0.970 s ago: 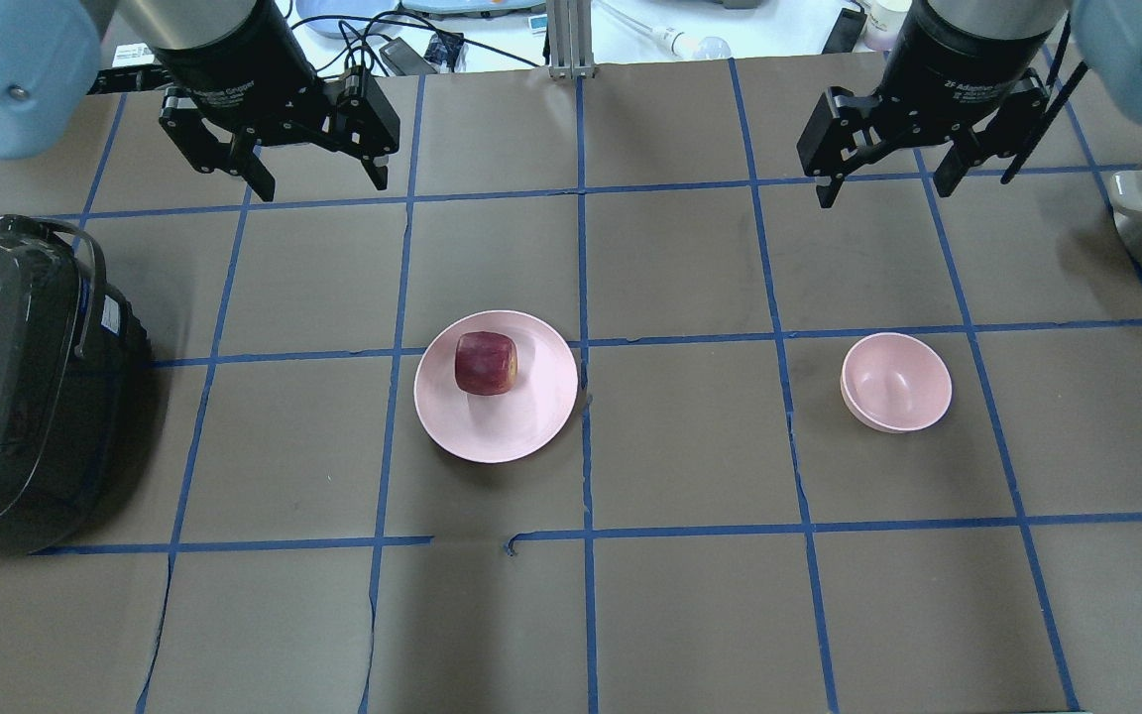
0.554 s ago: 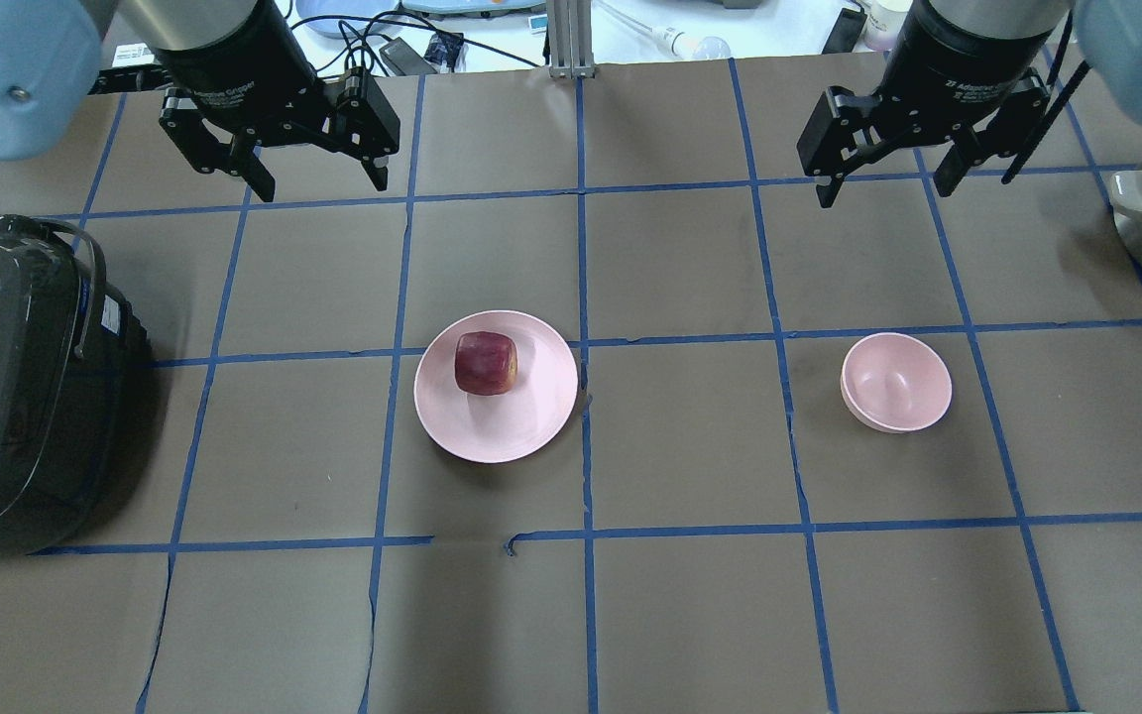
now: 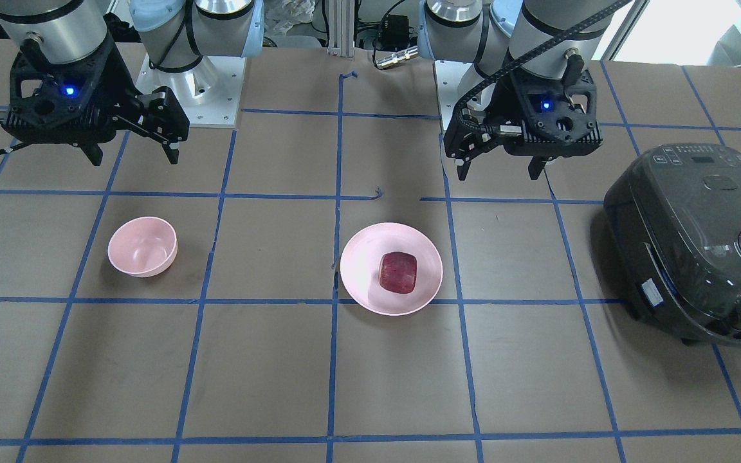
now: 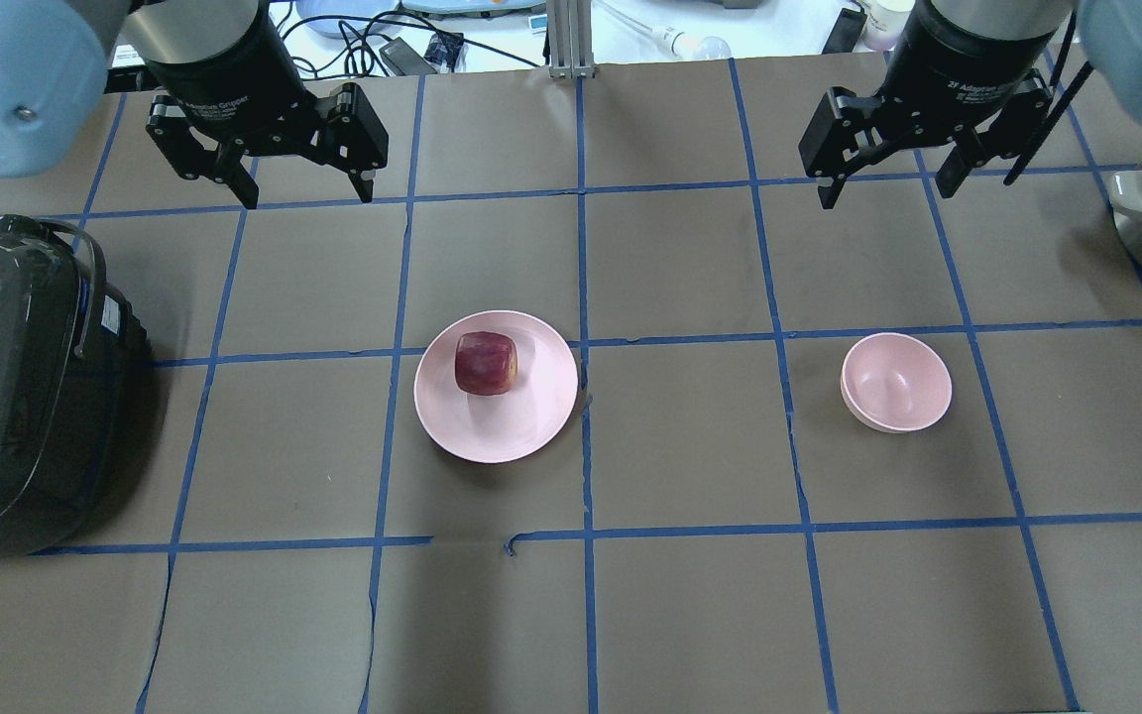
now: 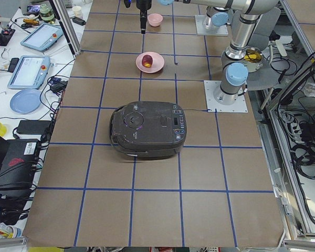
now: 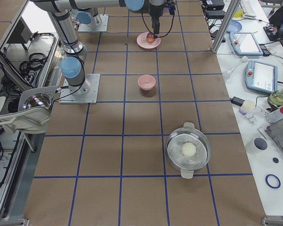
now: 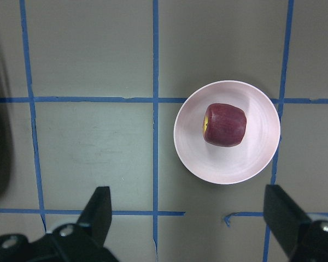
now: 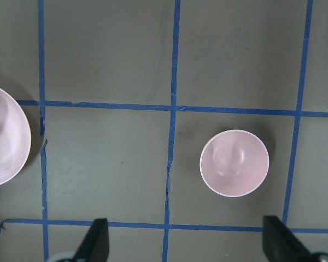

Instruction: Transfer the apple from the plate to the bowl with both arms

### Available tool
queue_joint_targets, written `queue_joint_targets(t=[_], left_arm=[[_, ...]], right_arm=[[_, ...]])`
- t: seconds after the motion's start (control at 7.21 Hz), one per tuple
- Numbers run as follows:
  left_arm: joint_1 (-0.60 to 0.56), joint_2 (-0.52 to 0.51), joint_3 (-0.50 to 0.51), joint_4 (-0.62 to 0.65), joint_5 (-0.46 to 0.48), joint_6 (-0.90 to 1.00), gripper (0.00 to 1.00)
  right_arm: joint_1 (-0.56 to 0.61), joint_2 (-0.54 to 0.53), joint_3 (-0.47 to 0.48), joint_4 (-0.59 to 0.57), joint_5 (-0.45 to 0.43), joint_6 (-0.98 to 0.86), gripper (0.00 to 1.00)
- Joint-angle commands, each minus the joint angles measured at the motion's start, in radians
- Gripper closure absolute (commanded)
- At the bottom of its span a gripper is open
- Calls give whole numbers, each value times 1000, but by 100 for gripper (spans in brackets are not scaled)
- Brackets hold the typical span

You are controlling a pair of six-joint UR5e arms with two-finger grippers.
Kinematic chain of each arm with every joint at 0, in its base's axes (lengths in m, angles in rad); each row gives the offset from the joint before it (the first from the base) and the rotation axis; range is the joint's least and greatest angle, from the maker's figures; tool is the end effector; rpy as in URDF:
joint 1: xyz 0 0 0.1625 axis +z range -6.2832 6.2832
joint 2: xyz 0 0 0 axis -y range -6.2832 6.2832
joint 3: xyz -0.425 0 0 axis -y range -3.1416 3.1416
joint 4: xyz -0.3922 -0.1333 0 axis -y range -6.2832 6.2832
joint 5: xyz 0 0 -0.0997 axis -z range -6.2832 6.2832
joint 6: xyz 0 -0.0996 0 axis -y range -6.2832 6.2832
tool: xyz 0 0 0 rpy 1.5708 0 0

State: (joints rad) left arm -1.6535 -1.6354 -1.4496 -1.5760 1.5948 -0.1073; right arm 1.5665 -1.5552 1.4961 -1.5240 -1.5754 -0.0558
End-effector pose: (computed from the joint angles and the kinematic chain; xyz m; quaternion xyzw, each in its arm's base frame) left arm -0.1737 -0.5111 0.5145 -0.0126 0.9995 -0.0267 0.0095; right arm 0.1307 -0.4996 0.5122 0.0257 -0.9996 0.0061 0.0025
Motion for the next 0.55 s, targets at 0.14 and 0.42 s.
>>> queue_joint_targets(t=[0.14,0.42], left_arm=[[0,-1,-1,4,-1,-2,0],[0,-4,-3,8,-4,7,0]], right_arm=[[0,1,0,1,0,1,0],[1,0,1,-1,0,1,0]])
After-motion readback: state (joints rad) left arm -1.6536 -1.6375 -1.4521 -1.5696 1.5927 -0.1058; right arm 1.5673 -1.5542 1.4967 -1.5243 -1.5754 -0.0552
